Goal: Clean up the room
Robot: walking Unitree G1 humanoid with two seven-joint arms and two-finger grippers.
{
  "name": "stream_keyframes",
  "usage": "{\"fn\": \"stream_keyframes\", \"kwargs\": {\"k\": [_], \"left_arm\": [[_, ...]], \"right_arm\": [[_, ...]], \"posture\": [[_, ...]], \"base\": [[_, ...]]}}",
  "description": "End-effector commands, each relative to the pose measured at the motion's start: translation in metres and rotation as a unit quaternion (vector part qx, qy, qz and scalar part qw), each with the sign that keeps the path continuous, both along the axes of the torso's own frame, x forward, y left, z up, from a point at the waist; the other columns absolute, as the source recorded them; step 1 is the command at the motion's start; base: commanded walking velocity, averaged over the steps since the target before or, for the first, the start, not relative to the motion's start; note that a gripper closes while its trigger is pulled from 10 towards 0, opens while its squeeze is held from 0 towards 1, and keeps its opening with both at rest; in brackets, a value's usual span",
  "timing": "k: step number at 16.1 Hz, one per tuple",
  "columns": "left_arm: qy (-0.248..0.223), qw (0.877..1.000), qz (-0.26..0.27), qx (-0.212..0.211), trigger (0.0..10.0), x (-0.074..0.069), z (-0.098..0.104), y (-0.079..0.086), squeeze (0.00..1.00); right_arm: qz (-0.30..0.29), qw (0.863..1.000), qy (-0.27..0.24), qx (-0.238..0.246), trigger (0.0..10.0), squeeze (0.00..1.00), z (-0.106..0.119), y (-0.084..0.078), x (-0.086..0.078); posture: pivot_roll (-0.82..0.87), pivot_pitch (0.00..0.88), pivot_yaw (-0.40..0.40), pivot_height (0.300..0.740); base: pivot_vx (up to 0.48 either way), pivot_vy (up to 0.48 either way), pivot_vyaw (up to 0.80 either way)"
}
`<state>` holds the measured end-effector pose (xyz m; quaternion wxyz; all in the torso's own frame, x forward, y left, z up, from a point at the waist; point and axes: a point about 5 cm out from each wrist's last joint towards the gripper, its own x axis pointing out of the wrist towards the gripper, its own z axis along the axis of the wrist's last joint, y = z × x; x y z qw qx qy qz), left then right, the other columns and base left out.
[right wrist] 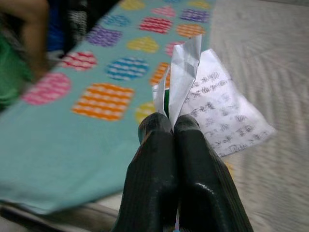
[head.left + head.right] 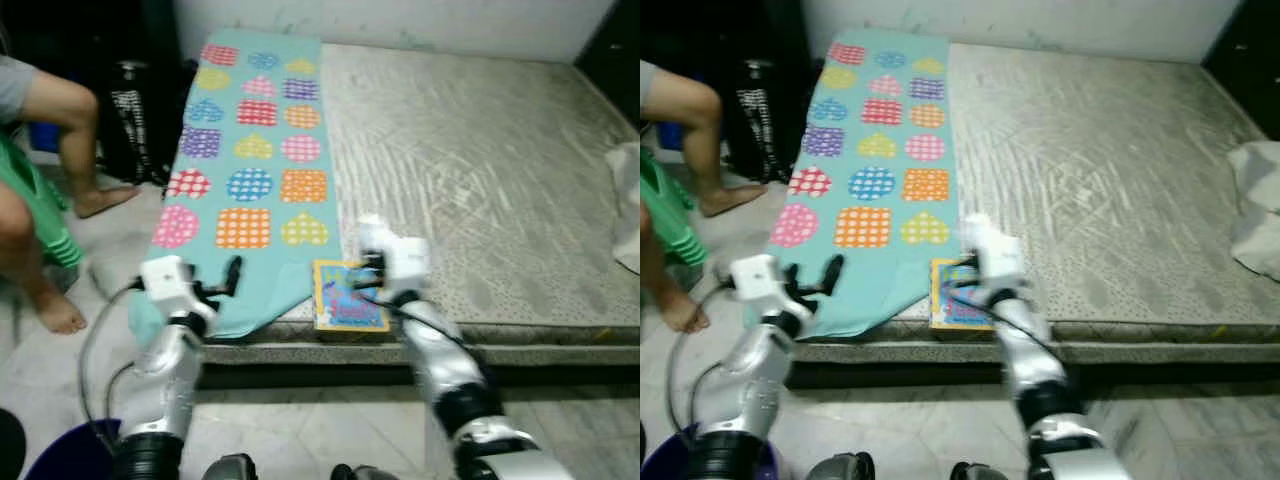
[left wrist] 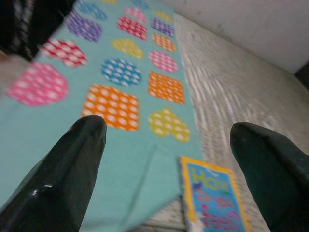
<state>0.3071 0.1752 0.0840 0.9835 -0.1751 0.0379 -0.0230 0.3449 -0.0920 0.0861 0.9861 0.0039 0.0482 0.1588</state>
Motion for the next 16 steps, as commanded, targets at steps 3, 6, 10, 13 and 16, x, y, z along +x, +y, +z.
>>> {"fn": "stream_keyframes", "kwargs": {"k": [3,6,10,13,16], "left_arm": [[0.005,1.0,0.0,0.02,10.0,0.001,-0.002,-0.01,0.0],[0.015,1.0,-0.001,0.027,10.0,0.001,-0.004,-0.014,0.0],[0.023,1.0,0.016,0.001,10.0,0.001,-0.007,-0.01,0.0],[0.017,0.999,0.031,0.0,10.0,-0.003,-0.006,-0.006,0.0],[-0.009,0.98,0.125,0.153,10.0,-0.014,0.004,0.026,0.0]], "right_arm": [[-0.007,1.0,0.006,-0.012,10.0,0.0,-0.002,-0.007,0.0],[-0.003,1.0,-0.016,-0.014,10.0,0.0,0.003,-0.007,0.0],[-0.008,1.0,-0.009,-0.01,10.0,0.0,-0.002,-0.01,-0.003],[-0.012,1.0,-0.02,-0.011,10.0,0.0,0.0,-0.014,-0.004],[-0.049,0.998,-0.036,-0.021,10.0,0.0,0.001,-0.043,-0.007]], "posture": [[0.04,0.172,-0.064,0.74],[0.03,0.183,-0.066,0.74],[0.04,0.16,-0.07,0.74],[0.05,0.14,-0.067,0.74],[0.04,0.138,-0.063,0.74]], "base": [[0.0,0.0,0.0],[0.0,0.0,0.53],[0.0,0.0,0.8],[0.0,0.0,0.75],[0.0,0.0,0.0]]}}
